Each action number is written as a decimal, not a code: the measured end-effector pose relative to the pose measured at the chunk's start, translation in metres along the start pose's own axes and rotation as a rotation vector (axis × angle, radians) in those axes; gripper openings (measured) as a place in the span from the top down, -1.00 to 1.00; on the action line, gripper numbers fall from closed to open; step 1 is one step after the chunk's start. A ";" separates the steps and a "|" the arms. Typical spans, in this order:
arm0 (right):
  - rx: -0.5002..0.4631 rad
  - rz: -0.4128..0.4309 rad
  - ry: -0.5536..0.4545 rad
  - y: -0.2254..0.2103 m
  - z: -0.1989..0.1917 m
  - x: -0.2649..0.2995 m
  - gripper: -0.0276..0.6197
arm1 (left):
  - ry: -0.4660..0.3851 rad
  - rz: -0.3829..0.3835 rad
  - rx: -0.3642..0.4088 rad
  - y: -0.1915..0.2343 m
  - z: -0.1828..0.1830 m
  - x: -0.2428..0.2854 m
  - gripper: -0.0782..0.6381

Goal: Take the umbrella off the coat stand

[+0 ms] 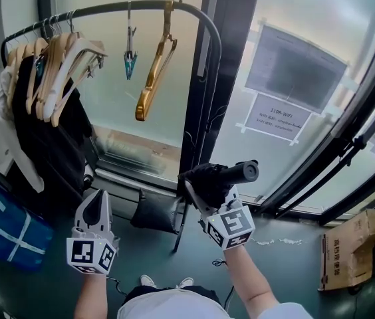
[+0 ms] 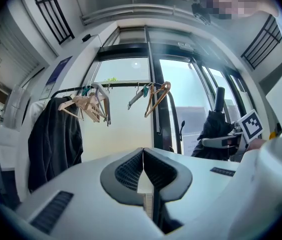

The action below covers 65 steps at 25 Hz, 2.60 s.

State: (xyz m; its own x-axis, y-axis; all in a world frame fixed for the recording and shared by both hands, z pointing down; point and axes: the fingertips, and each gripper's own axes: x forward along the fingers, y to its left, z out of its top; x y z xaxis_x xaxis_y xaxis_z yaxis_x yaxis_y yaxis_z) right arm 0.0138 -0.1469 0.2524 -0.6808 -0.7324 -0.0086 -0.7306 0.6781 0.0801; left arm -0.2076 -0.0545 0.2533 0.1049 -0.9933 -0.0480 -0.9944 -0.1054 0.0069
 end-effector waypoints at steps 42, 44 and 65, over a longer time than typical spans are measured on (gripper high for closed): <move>0.053 -0.368 0.175 -0.075 -0.037 -0.174 0.11 | 0.070 0.217 0.024 0.086 -0.035 -0.045 0.72; 0.047 -0.367 0.168 -0.074 -0.037 -0.169 0.11 | 0.070 0.219 0.020 0.085 -0.037 -0.046 0.72; 0.044 -0.311 0.144 -0.049 -0.030 -0.142 0.11 | 0.075 0.164 -0.010 0.074 -0.044 -0.035 0.72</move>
State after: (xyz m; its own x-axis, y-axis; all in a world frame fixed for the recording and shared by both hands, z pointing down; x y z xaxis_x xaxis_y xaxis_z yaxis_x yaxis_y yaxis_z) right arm 0.1477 -0.0784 0.2792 -0.4130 -0.9035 0.1148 -0.9057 0.4207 0.0523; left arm -0.2847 -0.0301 0.2995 -0.0580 -0.9979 0.0291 -0.9981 0.0585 0.0182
